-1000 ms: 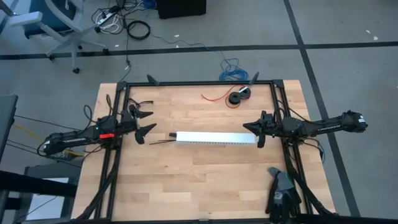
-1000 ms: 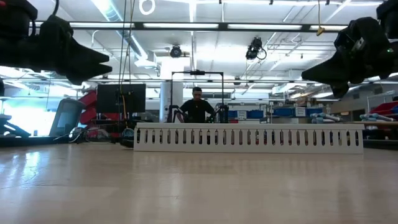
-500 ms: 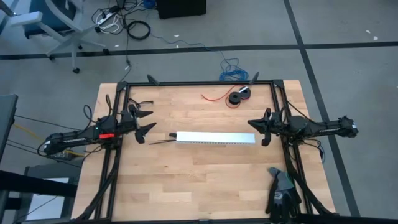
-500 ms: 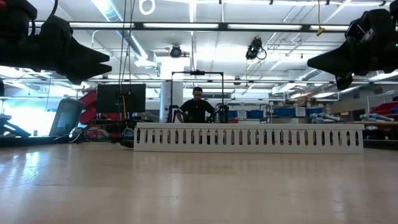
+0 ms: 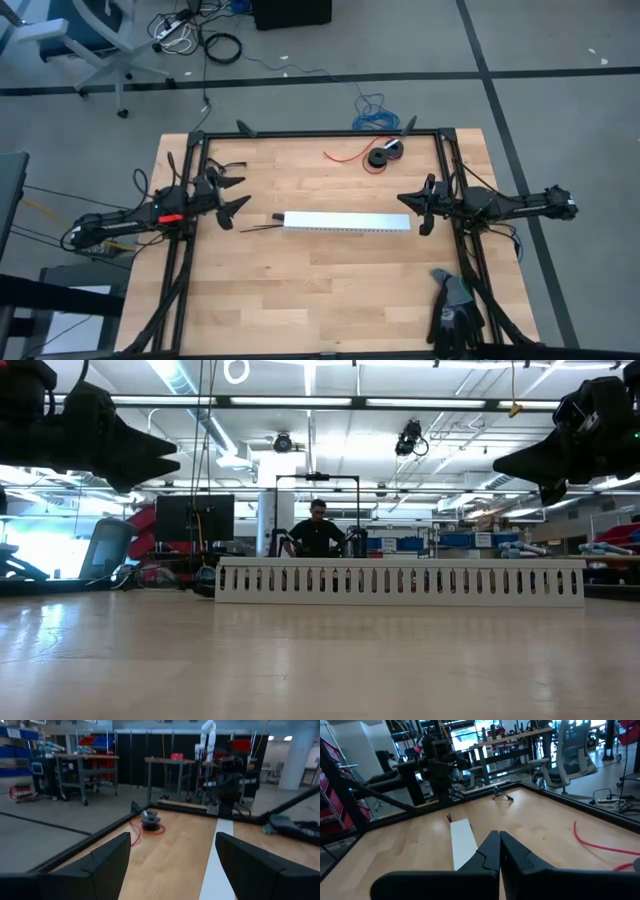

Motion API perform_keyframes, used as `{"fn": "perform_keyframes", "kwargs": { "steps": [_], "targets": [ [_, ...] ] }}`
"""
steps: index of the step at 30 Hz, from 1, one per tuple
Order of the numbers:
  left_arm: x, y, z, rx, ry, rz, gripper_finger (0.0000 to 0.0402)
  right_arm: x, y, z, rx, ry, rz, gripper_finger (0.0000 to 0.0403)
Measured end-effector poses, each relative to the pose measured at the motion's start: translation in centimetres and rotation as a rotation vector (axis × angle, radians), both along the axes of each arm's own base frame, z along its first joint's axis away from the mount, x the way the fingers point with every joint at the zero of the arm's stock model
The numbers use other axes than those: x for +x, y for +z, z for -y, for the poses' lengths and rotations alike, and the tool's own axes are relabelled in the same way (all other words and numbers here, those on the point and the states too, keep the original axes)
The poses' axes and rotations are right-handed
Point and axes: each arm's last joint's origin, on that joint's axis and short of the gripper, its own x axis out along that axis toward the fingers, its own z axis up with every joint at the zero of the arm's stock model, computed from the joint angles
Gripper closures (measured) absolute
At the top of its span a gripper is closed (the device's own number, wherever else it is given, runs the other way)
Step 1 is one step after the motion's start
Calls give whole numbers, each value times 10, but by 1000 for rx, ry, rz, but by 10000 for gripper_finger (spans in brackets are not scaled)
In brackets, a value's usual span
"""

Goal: Ziptie cables
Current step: Return to Home Position

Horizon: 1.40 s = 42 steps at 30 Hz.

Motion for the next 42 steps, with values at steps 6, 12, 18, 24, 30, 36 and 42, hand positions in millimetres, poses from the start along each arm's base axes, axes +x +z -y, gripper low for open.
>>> {"fn": "perform_keyframes", "kwargs": {
  "steps": [6, 12, 18, 24, 30, 36, 42],
  "targets": [
    [0, 1, 0, 2, -1, 15, 99, 0, 1, 0, 0, 0, 7, 403],
    [0, 2, 0, 2, -3, 16, 99, 0, 1, 0, 0, 0, 8, 403],
    [0, 2, 0, 3, -4, 21, 99, 0, 1, 0, 0, 0, 8, 403],
    [0, 2, 0, 3, -5, 21, 99, 0, 1, 0, 0, 0, 8, 403],
    [0, 2, 0, 4, -5, 22, 99, 0, 1, 0, 0, 0, 8, 403],
    [0, 2, 0, 4, -6, 22, 99, 0, 1, 0, 0, 0, 8, 403],
    [0, 3, 0, 4, -7, 22, 99, 0, 1, 0, 0, 0, 9, 403]
  ]
}}
